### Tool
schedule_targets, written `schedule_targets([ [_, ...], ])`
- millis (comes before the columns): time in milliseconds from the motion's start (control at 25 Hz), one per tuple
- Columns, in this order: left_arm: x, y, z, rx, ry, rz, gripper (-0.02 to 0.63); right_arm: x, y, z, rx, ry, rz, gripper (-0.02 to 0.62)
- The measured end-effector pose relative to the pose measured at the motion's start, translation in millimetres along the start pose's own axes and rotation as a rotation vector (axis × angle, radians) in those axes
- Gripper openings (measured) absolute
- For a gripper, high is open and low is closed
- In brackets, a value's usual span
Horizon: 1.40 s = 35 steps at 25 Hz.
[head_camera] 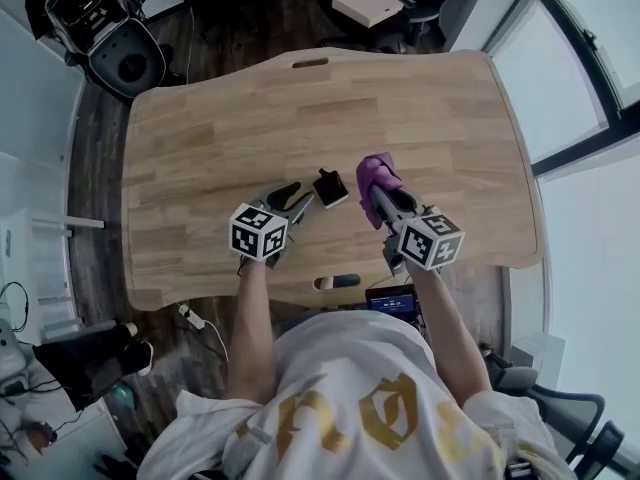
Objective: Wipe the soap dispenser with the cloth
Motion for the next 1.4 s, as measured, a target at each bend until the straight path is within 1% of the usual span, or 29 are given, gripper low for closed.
schedule_targets([
  [40, -2.8, -9.8, 9.3, 0.037, 0.003, 0.058, 0.053, -2.3, -2.0, 5.8, 0.025, 0.010, -0.007, 0.044],
  [80, -5.1, -19.4, 19.0, 0.070, 0.004, 0.113, 0.020, -5.1, -4.1, 12.3, 0.048, 0.015, -0.012, 0.044],
  [120, -5.6, -28.8, 28.8, 0.100, 0.001, 0.154, 0.012, -8.5, -6.1, 18.3, 0.066, 0.008, -0.016, 0.044],
  [200, -1.6, -47.3, 47.4, 0.159, -0.009, 0.205, 0.009, -15.6, -11.0, 26.5, 0.085, -0.035, -0.036, 0.044],
  [360, 11.2, -72.3, 71.4, 0.264, -0.039, 0.265, 0.009, -26.7, -27.0, 36.4, 0.169, -0.126, -0.118, 0.044],
  [400, 14.3, -74.9, 73.3, 0.282, -0.046, 0.274, 0.009, -28.7, -29.4, 35.7, 0.172, -0.145, -0.140, 0.044],
  [480, 21.3, -75.8, 71.8, 0.297, -0.054, 0.277, 0.009, -33.1, -32.0, 30.3, 0.147, -0.187, -0.178, 0.044],
  [560, 29.8, -72.8, 68.5, 0.300, -0.056, 0.258, 0.009, -36.6, -35.6, 24.8, 0.126, -0.209, -0.190, 0.044],
  [640, 37.7, -68.3, 66.7, 0.296, -0.044, 0.239, 0.009, -37.5, -40.8, 22.8, 0.129, -0.205, -0.182, 0.044],
  [760, 43.5, -62.7, 67.6, 0.278, -0.016, 0.231, 0.009, -36.1, -47.3, 23.8, 0.143, -0.198, -0.180, 0.044],
  [920, 48.5, -62.1, 70.2, 0.282, -0.010, 0.223, 0.009, -38.3, -55.4, 23.6, 0.154, -0.201, -0.179, 0.044],
  [1160, 50.0, -58.2, 65.5, 0.270, -0.024, 0.212, 0.009, -38.7, -59.2, 18.8, 0.147, -0.192, -0.174, 0.044],
  [1400, 40.8, -56.7, 62.4, 0.274, -0.044, 0.212, 0.009, -41.0, -55.4, 19.2, 0.138, -0.191, -0.152, 0.044],
])
Point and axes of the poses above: the fingertips, and each gripper's own axes: y forward along the fingers, x to its right, z out of its top, the point moved 2 cm from there along -y, backward along the fingers, and after that the axes turned 10 degrees about -x, right-handed, at the moved point
